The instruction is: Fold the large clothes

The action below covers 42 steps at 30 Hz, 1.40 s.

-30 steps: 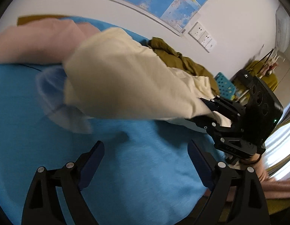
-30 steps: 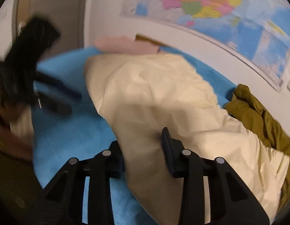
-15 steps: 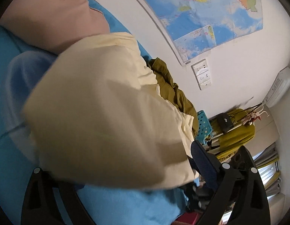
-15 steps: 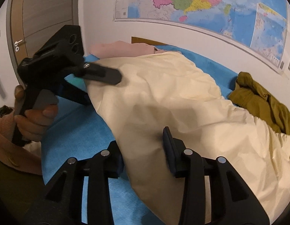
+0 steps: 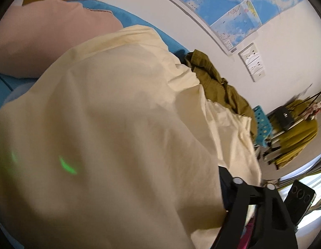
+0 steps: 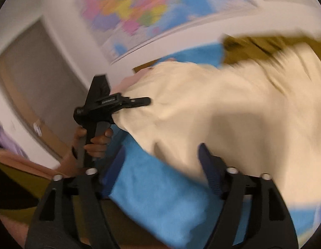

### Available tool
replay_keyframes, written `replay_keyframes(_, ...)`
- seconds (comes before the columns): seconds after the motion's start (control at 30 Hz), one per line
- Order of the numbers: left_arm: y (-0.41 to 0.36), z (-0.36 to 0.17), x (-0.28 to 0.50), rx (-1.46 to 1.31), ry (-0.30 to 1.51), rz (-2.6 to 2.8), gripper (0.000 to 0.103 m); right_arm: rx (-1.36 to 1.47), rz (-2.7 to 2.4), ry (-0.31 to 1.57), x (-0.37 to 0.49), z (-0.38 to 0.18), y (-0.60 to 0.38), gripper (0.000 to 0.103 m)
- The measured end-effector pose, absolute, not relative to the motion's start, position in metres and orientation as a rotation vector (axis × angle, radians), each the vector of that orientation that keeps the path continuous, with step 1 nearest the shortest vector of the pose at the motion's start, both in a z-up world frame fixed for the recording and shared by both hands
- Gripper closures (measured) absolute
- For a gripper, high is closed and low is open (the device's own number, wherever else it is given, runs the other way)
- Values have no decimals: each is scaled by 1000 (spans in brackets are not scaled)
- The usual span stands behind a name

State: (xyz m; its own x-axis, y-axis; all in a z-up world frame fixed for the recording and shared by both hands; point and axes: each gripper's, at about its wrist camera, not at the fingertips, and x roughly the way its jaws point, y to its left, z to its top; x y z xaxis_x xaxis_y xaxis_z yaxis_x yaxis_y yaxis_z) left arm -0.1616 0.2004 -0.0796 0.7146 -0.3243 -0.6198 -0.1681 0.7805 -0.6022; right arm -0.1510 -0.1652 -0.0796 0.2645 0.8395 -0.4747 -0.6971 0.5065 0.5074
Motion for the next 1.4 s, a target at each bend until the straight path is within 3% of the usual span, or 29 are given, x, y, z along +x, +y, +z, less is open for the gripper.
replay_keyframes(0.27,199,-78,-159,-634,786,-52,46,528,711,849,-145,-113,-269,25)
replay_keyframes(0.47,198,-79,-159,-618,792,-59,48,528,597,838,-125,-119,-254,24)
replay_keyframes(0.6,197,-80,-158,-617,792,-68,46,547,534,777,-112,-117,-244,17)
replay_keyframes(0.73,198,-80,-159,-617,788,-87,38,559,494,734,-101,-118,-238,16)
replay_keyframes(0.9,192,-79,-158,-589,783,-85,32,561,561,640,-98,-105,-230,19)
replay_keyframes(1.13,176,-75,-152,-498,786,-18,22,551,529,699,-75,-116,-225,23)
replay_keyframes(1.3,172,-75,-148,-465,783,19,21,552,537,688,-65,-117,-219,25)
replay_keyframes(1.4,172,-75,-147,-453,783,34,21,559,546,700,-61,-119,-219,33)
